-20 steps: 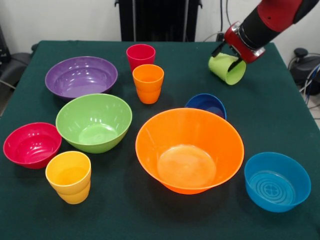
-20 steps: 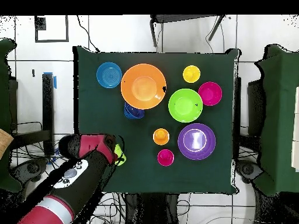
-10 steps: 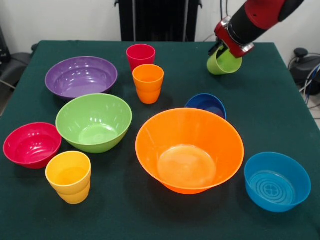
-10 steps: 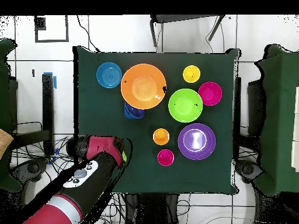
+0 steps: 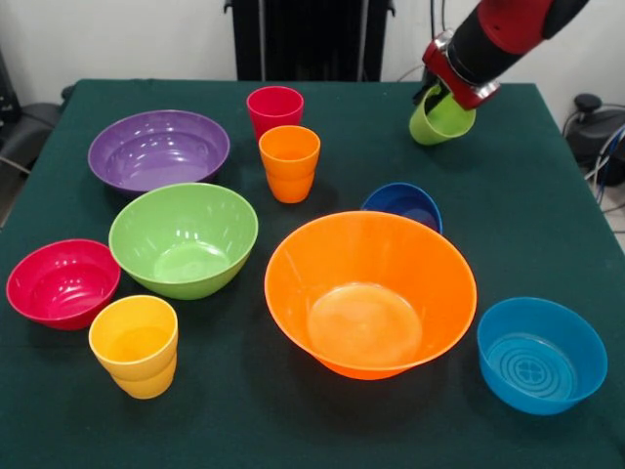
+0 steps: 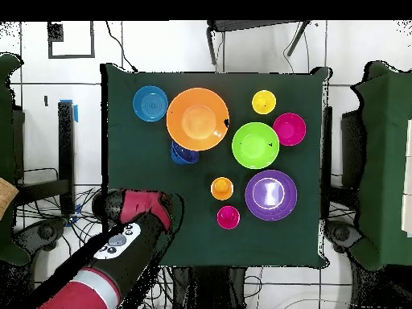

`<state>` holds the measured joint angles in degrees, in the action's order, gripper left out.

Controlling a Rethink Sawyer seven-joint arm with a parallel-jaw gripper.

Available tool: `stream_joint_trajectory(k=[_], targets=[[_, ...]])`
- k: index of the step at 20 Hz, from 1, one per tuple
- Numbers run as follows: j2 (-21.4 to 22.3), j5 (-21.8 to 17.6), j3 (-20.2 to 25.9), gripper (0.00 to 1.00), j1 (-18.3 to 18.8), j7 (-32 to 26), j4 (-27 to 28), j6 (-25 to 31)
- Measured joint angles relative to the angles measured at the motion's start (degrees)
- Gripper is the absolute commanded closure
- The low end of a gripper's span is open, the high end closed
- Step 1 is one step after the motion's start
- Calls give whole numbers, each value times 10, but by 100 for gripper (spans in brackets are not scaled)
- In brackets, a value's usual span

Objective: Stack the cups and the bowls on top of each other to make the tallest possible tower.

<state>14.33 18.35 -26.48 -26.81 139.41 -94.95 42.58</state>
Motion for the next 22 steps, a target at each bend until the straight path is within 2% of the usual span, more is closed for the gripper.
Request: stream_joint_trajectory(k=[9,10,15,19,20,22], targets=[[67,-32,86,100,115,0,-43,-131],[79,-41,106,100,134,0,-46,-157],[111,-69,172,100,193,0,-51,-218],[136,-91,243,100,257,0,-53,-225],[146,-96,276,100,287,0,-53,-212],[153,-99,299,100,308,0,-53,-198]])
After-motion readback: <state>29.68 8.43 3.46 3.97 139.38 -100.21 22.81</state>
